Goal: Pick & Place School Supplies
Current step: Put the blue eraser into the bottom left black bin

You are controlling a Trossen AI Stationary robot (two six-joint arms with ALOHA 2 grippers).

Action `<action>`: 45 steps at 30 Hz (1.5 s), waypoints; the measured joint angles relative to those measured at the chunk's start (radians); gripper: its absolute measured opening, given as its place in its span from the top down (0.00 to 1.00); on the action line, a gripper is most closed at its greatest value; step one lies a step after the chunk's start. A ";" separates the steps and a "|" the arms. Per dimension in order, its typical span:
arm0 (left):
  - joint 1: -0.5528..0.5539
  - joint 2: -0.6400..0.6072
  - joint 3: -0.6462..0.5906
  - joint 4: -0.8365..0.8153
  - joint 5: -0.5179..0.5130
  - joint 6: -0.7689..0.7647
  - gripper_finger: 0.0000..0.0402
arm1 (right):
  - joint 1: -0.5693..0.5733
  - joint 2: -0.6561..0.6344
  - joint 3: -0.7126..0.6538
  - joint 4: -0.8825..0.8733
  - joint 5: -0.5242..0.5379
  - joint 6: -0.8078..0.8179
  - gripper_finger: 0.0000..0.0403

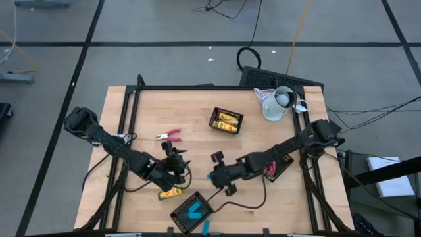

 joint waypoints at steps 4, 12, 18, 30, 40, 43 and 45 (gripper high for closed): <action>0.000 0.000 0.000 -0.041 -0.021 -0.020 0.47 | 0.013 0.009 0.056 0.034 -0.076 -0.010 0.87; 0.000 -0.006 0.000 -0.087 -0.060 -0.048 0.47 | 0.030 0.035 0.080 0.197 -0.211 0.012 0.87; -0.002 -0.068 0.000 -0.096 -0.091 -0.020 0.47 | 0.033 0.117 0.097 0.267 -0.290 0.043 0.87; -0.020 -0.160 0.000 -0.087 -0.135 0.032 0.47 | 0.049 0.273 0.308 0.162 -0.469 0.032 0.87; -0.024 -0.159 0.000 -0.089 -0.135 0.027 0.47 | 0.046 0.295 0.315 0.073 -0.453 0.099 0.87; -0.028 -0.159 0.000 -0.089 -0.135 0.028 0.47 | 0.046 0.295 0.315 0.032 -0.442 0.118 0.87; -0.029 -0.159 0.000 -0.089 -0.135 0.028 0.47 | 0.046 0.295 0.315 -0.001 -0.439 0.125 0.87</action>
